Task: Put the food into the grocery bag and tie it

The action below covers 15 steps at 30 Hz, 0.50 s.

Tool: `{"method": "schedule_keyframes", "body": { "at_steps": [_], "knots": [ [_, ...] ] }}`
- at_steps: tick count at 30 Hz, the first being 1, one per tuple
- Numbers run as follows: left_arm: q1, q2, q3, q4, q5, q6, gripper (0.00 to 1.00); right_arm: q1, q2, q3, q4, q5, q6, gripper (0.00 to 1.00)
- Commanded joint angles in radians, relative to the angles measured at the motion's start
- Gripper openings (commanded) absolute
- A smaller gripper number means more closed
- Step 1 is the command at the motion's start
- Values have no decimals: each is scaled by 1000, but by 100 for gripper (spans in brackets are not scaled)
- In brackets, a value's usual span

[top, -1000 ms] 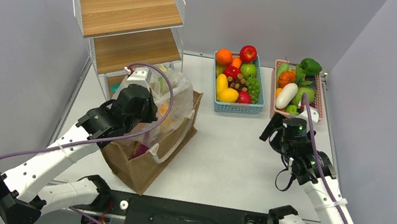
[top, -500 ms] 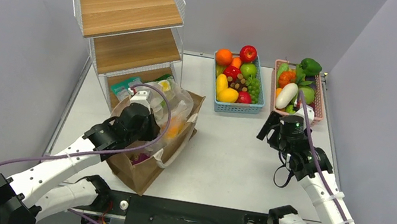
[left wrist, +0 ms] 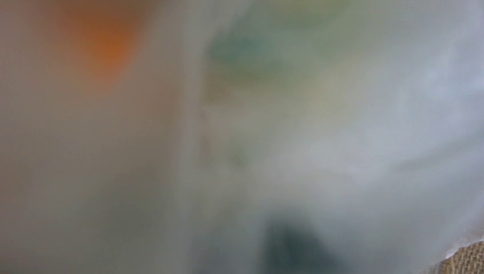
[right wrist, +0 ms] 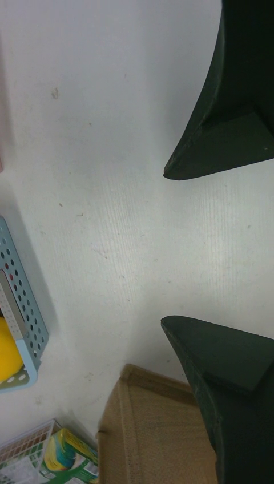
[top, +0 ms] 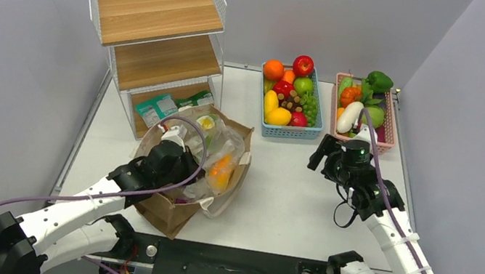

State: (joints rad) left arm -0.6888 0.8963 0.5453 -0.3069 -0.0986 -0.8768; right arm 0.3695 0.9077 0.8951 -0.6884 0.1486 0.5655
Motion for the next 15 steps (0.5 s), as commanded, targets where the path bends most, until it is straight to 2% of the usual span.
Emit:
{"method": "schedule_keyframes", "body": {
  "at_steps": [1, 6, 8, 12, 15],
  "knots": [
    [-4, 4, -70, -178, -5, -37, 0, 34, -16, -11, 72, -73, -10, 84],
    [-4, -29, 33, -285, -32, -8, 0, 107, -14, -1, 110, -98, -8, 84],
    [-4, -32, 88, -331, -42, 12, 4, 147, -7, 14, 121, -109, -8, 85],
    [-5, -22, 218, -426, -58, 54, 33, 209, -9, 33, 146, -115, -5, 85],
    [-4, -7, 316, -492, -67, 95, 50, 241, -16, 29, 178, -123, 13, 85]
  ]
}}
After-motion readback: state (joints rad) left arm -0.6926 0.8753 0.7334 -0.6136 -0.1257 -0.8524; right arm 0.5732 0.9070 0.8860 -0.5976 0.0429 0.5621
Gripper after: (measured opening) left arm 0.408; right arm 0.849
